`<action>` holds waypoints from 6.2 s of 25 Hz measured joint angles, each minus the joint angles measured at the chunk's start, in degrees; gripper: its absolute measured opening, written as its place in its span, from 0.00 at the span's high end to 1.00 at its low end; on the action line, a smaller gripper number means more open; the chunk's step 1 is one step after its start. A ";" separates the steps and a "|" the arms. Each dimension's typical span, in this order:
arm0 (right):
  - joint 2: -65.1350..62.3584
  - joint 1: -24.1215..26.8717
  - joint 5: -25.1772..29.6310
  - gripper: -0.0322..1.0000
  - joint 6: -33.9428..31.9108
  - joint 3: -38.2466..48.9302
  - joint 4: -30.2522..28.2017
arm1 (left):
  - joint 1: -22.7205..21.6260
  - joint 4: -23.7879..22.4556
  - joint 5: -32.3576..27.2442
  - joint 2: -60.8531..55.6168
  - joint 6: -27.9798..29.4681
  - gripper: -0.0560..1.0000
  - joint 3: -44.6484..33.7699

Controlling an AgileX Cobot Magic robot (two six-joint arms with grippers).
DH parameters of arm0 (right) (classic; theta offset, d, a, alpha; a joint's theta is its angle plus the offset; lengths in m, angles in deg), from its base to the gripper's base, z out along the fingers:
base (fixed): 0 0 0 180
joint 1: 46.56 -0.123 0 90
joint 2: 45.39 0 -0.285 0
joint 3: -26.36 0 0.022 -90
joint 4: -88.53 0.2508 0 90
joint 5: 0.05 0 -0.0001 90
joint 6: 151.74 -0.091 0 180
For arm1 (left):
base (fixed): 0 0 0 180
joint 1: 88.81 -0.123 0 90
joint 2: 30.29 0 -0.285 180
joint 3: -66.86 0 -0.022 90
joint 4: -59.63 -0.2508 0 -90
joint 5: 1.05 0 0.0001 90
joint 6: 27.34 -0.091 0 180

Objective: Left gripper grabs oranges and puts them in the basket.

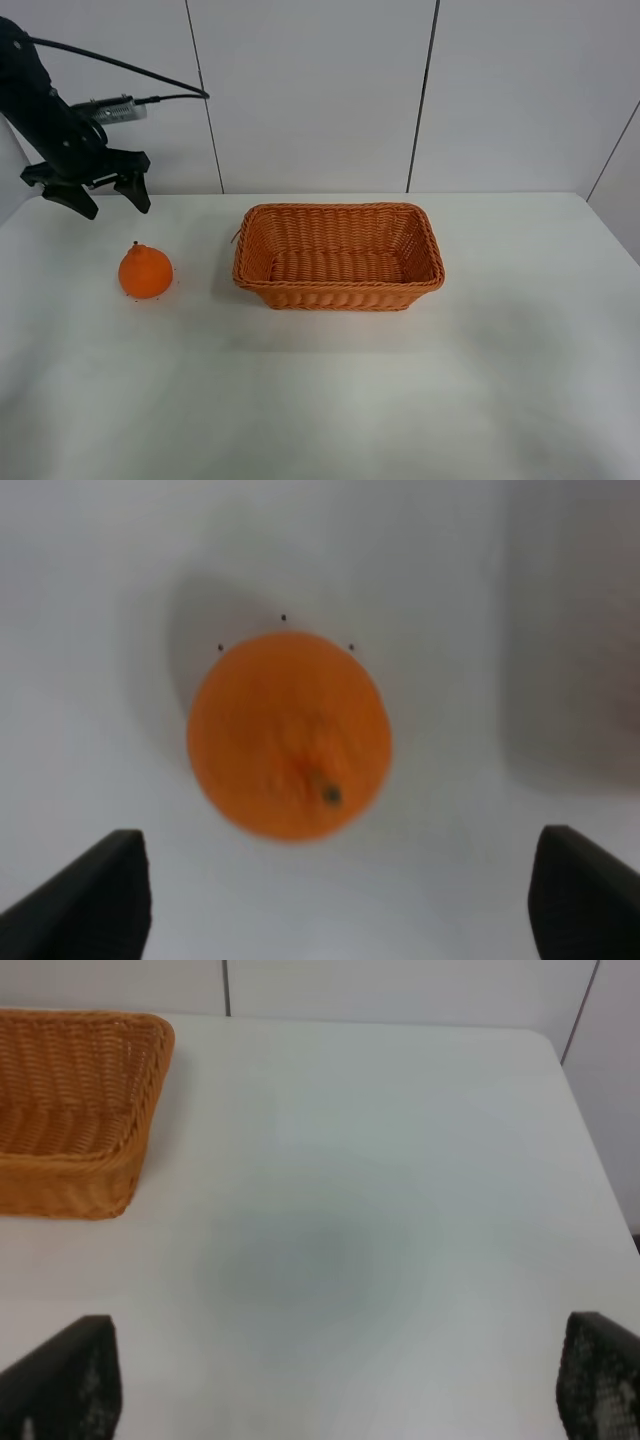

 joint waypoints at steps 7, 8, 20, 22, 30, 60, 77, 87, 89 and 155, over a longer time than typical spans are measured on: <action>0.00 0.00 0.00 0.30 0.00 0.00 0.00 | 0.00 0.02 1.16 7.79 0.00 0.12 0.12; 0.00 0.00 0.00 0.30 0.00 0.00 0.00 | 0.00 0.02 1.16 8.33 0.00 0.12 0.12; 0.00 0.00 0.00 0.30 0.00 0.00 0.00 | 0.00 0.02 3.34 12.58 0.00 0.14 -0.01; 0.00 0.00 0.00 0.30 0.00 0.00 0.00 | 0.00 -0.25 3.47 13.61 0.00 0.14 -0.15; 0.00 0.00 0.00 0.30 0.00 0.00 0.00 | 0.00 -0.42 2.62 14.14 0.00 0.59 -0.33; 0.00 0.00 0.00 0.30 0.00 0.00 0.00 | 9.86 -0.47 -10.26 -0.48 4.05 0.72 17.79; 0.00 0.00 0.00 0.30 0.00 0.00 0.00 | 33.07 -0.16 -10.29 19.94 8.38 0.72 38.53; 0.00 0.00 0.00 0.30 0.00 0.00 0.00 | 35.97 -0.27 -9.56 25.87 7.79 0.71 38.55; 0.00 0.00 0.00 0.30 0.00 0.00 0.00 | 35.97 -0.66 -9.56 25.87 7.79 0.61 38.55; 0.00 0.00 0.00 0.30 0.00 0.00 0.00 | -0.47 1.09 -10.30 0.21 2.01 0.14 22.02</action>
